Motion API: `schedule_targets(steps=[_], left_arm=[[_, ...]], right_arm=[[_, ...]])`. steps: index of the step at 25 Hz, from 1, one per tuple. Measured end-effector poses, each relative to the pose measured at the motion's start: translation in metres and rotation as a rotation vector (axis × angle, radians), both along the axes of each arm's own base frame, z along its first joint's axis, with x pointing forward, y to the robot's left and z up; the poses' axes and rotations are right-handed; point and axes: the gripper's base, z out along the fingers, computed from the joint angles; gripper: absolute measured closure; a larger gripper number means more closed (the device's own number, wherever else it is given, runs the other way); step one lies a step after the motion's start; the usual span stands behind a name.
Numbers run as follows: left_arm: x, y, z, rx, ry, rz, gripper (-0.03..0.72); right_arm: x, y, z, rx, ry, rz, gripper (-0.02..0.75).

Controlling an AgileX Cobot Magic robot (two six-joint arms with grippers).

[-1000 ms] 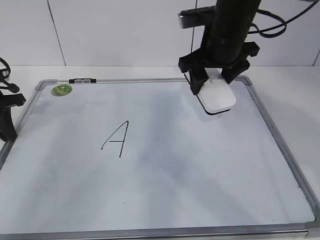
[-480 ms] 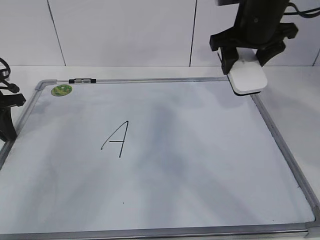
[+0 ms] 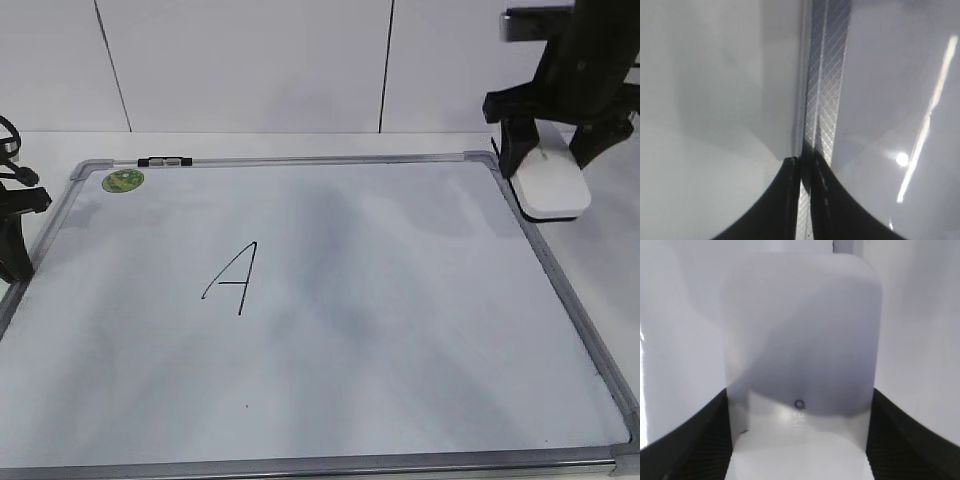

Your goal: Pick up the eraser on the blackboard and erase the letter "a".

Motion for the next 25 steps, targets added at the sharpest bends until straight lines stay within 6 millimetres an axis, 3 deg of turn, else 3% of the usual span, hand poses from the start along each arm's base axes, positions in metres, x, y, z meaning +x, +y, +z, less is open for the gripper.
schedule_targets(steps=[5, 16, 25], left_arm=[[0.000, 0.000, 0.000, -0.001, 0.000, 0.001, 0.674], [0.000, 0.000, 0.000, -0.001, 0.000, 0.001, 0.674], [0.000, 0.000, 0.000, -0.001, 0.000, 0.001, 0.674]], right_arm=[[-0.006, -0.002, -0.017, -0.001, 0.066, 0.011, 0.183], [0.007, 0.003, -0.064, 0.008, 0.175, 0.014, 0.184], [0.012, 0.003, -0.087, 0.001, 0.220, 0.012, 0.184]])
